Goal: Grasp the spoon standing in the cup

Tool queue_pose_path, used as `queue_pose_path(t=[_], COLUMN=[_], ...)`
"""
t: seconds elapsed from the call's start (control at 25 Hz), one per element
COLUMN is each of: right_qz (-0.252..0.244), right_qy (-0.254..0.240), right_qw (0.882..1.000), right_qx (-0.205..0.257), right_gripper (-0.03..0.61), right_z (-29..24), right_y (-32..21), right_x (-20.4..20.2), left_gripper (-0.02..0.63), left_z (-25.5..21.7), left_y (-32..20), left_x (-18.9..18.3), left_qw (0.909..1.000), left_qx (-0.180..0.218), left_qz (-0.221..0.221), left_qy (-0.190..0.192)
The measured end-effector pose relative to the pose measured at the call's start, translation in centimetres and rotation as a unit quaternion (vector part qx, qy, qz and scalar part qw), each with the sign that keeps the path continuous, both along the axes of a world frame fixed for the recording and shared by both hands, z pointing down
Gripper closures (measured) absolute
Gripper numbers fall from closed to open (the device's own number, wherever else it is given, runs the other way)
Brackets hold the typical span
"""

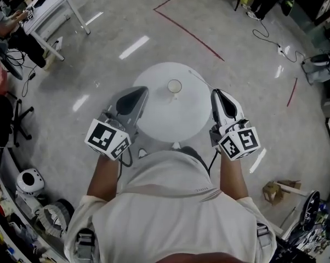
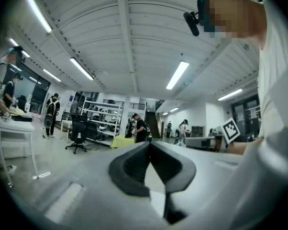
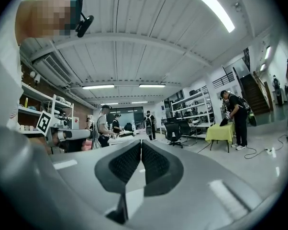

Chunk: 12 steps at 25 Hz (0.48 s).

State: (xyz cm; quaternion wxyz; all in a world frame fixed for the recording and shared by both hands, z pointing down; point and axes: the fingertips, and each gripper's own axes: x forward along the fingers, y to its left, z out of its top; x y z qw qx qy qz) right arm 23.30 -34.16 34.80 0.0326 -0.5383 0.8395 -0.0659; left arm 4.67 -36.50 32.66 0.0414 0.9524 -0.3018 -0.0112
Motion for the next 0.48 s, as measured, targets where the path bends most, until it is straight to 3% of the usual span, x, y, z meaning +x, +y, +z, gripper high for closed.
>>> queue_pose_path(t=[0.48], right_qz=[-0.004], right_qy=[0.001], right_qw=[1.0], right_qx=[-0.005], right_gripper=[0.566], right_z=[-0.25], right_y=[0.73], right_x=[0.05], left_gripper=[0.612], left_z=[0.07], left_y=[0.54], left_x=[0.68], left_qw=[0.9998], left_qx=[0.005], left_qz=[0.015], left_qy=[-0.013])
